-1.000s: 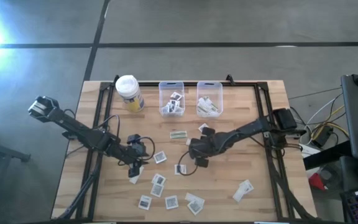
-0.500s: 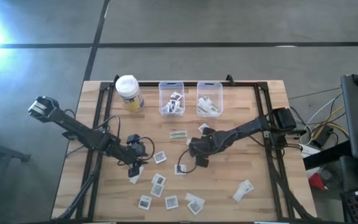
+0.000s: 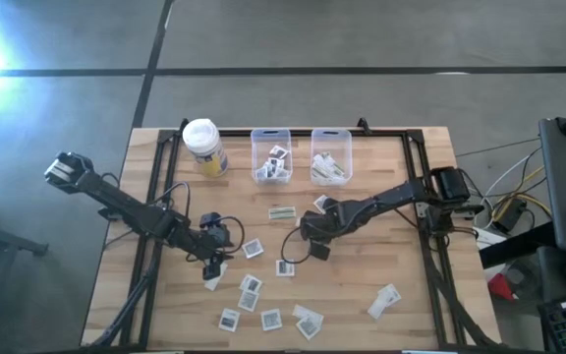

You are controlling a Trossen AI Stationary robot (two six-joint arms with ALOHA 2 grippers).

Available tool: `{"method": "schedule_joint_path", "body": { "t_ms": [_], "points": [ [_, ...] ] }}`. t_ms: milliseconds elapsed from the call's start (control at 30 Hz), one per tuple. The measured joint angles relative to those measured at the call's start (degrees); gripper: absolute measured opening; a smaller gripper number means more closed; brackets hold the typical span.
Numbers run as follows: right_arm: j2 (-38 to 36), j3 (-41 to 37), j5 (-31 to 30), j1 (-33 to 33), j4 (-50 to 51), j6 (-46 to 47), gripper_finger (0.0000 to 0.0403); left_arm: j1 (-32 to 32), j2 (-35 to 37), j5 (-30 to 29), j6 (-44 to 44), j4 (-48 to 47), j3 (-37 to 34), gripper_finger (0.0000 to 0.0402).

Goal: Pick & Place First Aid Supplies
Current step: Put the bandage into the right transparent bin

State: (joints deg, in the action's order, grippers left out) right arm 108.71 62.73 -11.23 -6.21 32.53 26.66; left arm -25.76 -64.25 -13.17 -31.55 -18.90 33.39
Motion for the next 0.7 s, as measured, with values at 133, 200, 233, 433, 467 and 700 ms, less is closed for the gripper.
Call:
{"method": "schedule_joint_path", "body": {
  "t_ms": [133,200,233,433,467,700],
  "points": [
    [-0.18,-0.03,0.41,0.01,0.02,0.19,0.0035,-0.02,0.0,0.0,0.0,0.0,0.0,0.0161],
    [-0.33,0.04,0.41,0.01,0.13,0.19,0.0026,0.0,0.0,0.0,0.0,0.0,0.0,0.0161],
    [-0.34,0.29,0.4,0.01,0.4,0.19,0.0021,-0.01,0.0,0.0,0.0,-0.01,0.0,0.0161],
    [-0.39,2.15,0.66,-0.21,2.21,-0.56,0.0008,-0.02,0.0,0.0,0.0,-0.02,0.0,0.0161],
    [-0.39,2.42,0.71,-0.32,2.54,-0.64,0.0008,-0.01,0.0,0.0,0.0,-0.02,0.0,0.0161],
    [-2.58,3.03,0.87,-0.62,5.24,-0.75,0.0008,-0.01,0.0,0.02,0.0,-0.02,0.0,0.0161]
  ]
}}
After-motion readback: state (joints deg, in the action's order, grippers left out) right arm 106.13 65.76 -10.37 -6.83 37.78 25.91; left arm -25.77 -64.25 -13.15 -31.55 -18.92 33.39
